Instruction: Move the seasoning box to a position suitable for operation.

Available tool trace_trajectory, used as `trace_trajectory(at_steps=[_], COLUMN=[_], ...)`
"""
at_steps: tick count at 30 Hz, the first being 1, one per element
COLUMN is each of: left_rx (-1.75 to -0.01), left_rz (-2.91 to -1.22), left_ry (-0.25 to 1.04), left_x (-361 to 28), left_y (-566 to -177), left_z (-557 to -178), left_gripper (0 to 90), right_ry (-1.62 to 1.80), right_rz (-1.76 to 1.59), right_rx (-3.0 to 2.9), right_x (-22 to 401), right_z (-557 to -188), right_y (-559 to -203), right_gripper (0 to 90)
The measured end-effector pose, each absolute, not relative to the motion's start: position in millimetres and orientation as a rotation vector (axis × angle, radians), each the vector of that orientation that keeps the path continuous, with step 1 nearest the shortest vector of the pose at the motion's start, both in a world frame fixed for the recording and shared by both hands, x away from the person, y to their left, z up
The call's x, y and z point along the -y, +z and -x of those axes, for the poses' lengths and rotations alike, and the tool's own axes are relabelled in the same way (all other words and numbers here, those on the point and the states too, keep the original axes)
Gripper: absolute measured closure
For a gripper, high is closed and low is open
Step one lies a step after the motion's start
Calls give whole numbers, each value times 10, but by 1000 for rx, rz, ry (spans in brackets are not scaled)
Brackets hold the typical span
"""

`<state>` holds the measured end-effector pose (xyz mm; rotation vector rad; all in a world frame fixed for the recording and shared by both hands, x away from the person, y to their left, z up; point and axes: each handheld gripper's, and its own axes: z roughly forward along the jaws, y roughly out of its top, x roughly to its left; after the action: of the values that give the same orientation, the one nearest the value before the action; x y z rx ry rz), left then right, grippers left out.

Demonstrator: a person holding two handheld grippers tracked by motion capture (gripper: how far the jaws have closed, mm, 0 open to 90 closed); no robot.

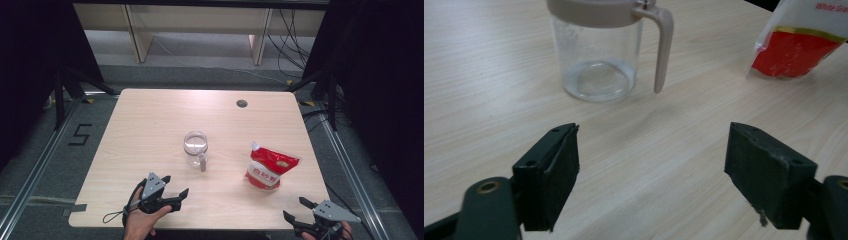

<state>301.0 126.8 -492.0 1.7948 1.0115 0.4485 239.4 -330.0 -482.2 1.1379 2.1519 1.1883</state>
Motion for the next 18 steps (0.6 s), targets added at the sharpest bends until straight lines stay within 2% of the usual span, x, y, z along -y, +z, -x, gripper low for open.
trace_trajectory(at_steps=[8,9,11,18], left_rx=[-965,-951,-947,-925], left_rz=[-1819,-1829,-1833,-1824], left_ry=[441,449,454,469], left_x=[-1080,-1034,-1010,-788], left_y=[-4937,-4934,-4931,-4908], left_z=[-3062,-3080,-3092,-3261], left_gripper=[351,410,460,541], right_ry=[1191,1196,1202,1203], right_rz=[-1139,-1137,-1193,-1141], right_rx=[-2151,-2152,-2156,-2173], right_x=[3308,3307,3284,3300], right_z=[-2395,-2397,-2370,-2398], right_y=[-4824,-4824,-4821,-4829], right_gripper=[261,261,261,261])
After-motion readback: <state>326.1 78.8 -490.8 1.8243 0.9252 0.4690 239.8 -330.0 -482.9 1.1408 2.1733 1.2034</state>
